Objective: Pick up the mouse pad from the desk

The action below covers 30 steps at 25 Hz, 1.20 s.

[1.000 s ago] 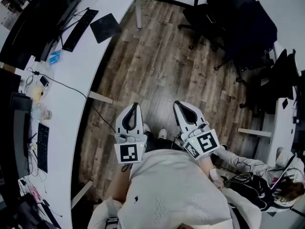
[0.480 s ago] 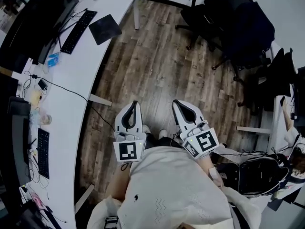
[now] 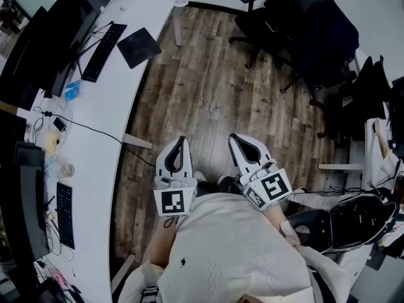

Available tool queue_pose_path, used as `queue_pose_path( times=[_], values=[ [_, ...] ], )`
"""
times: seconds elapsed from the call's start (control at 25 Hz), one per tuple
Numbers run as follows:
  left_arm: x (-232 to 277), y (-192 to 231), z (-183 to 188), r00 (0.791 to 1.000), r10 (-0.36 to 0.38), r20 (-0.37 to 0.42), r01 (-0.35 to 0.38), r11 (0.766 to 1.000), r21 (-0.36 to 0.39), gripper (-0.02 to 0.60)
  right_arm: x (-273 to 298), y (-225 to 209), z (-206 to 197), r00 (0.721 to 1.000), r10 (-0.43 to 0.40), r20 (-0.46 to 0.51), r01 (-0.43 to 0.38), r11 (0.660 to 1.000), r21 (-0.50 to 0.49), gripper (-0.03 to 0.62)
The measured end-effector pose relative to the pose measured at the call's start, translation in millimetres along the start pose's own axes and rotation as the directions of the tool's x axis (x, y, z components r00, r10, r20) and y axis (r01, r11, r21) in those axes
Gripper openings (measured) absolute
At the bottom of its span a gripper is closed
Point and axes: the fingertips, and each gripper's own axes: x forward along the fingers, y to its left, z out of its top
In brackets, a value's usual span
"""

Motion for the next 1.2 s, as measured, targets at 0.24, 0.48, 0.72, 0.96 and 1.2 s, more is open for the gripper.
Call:
queue_pose_path(
  times=[0.24, 0.48, 0.72, 0.96, 1.2],
  values=[
    [0, 13, -1, 1.000, 0.010, -0.001, -0.010, 1.000, -0.009, 0.014, 10, 11, 3, 1.000, 0.020, -0.005, -0.020, 1.000, -0.020, 0.002],
    [-2, 31, -5, 0.999, 0.041, -0.002, -0.041, 0.999, 0.003, 0.014, 19, 0, 10, 0.999, -0.015, 0.030, 0.014, 0.999, 0.042, 0.002],
    [-1, 55, 1, 0.996, 0.093, 0.005, -0.094, 0.995, 0.027, 0.014, 44, -6, 17, 0.998, 0.003, 0.062, -0.006, 0.998, 0.056, 0.002],
    [22, 74, 3, 0.989, 0.150, 0.007, -0.150, 0.988, 0.033, 0.014, 70, -21, 20, 0.997, 0.052, 0.065, -0.056, 0.996, 0.064, 0.002],
    [66, 68, 1, 0.988, 0.154, -0.014, -0.154, 0.987, 0.039, 0.014, 97, -47, 25, 0.995, 0.091, 0.049, -0.088, 0.995, -0.056, 0.002]
  ],
)
